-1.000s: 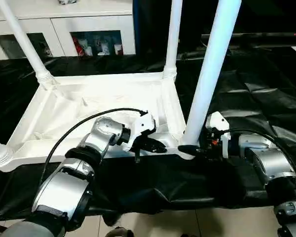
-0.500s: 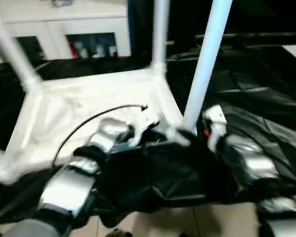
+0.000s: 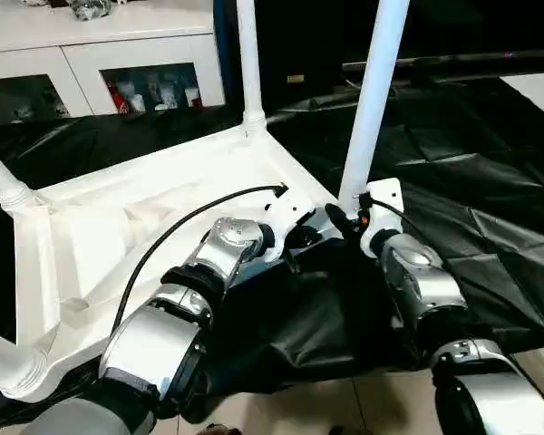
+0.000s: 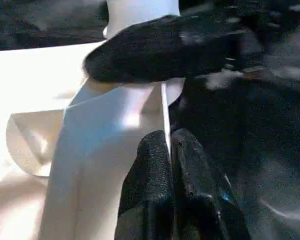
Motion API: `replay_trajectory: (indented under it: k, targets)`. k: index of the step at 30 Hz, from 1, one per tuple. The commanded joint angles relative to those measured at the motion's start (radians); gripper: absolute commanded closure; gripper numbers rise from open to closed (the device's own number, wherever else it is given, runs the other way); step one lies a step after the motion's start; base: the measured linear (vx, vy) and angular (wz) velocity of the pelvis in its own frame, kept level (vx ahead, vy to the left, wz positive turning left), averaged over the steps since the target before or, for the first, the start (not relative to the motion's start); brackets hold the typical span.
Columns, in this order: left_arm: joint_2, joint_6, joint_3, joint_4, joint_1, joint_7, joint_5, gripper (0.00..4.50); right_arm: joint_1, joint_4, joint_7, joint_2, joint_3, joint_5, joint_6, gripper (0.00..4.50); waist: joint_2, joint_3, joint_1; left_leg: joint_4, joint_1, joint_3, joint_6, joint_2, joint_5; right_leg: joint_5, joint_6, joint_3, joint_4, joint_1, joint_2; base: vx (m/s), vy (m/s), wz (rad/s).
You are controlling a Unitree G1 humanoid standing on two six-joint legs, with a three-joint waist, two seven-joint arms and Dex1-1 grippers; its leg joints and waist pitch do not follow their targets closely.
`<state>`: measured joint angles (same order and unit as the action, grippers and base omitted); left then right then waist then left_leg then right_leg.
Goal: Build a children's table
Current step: Rotate leg to tighten
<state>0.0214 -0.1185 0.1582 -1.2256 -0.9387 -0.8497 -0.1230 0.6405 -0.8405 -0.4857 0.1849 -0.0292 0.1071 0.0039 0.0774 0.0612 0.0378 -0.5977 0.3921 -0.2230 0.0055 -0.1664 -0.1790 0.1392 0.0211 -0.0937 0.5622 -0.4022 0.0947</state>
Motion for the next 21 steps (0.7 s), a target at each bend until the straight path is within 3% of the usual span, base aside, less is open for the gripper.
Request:
replay_trajectory:
  k: [1,5,11,16,21]
  targets:
    - [0.000,-0.053,0.026,0.043,0.003,-0.102,0.006,4.50,-0.016,0.027,-0.101,0.000,0.042,0.003,-0.004,0.83,-0.008,-0.086,0.011,0.066,-0.026,0.042,0.097,-0.071,-0.234,0.186,0.252,0.042,-0.054,0.051,0.076,0.000,0.000,0.00]
    - [0.040,-0.075,0.031,0.068,0.026,-0.221,0.020,4.50,-0.058,0.103,-0.289,0.066,0.064,0.031,0.002,0.83,-0.010,-0.084,0.024,0.064,-0.024,0.041,0.119,-0.073,-0.218,0.185,0.255,0.041,-0.051,0.053,0.078,0.000,0.000,0.00]
    - [0.113,-0.104,0.039,0.074,0.047,-0.314,0.008,4.50,-0.118,0.188,-0.490,0.203,0.125,0.010,-0.025,0.83,-0.012,-0.081,0.041,0.069,-0.032,0.042,0.085,-0.078,-0.262,0.268,0.232,0.043,-0.057,0.046,0.077,0.000,0.000,0.00]
    - [0.136,-0.108,0.040,0.093,0.063,-0.348,0.014,4.50,-0.128,0.208,-0.499,0.216,0.111,0.009,-0.026,0.83,-0.013,-0.081,0.047,0.069,-0.031,0.043,0.072,-0.078,-0.261,0.292,0.225,0.045,-0.059,0.045,0.080,0.000,0.000,0.00]
    - [0.143,-0.112,0.042,0.097,0.068,-0.358,0.013,4.50,-0.137,0.224,-0.510,0.219,0.116,0.023,-0.018,0.97,-0.012,-0.084,0.048,0.066,-0.028,0.043,0.084,-0.077,-0.234,0.250,0.232,0.043,-0.053,0.045,0.078,0.000,0.000,0.00]
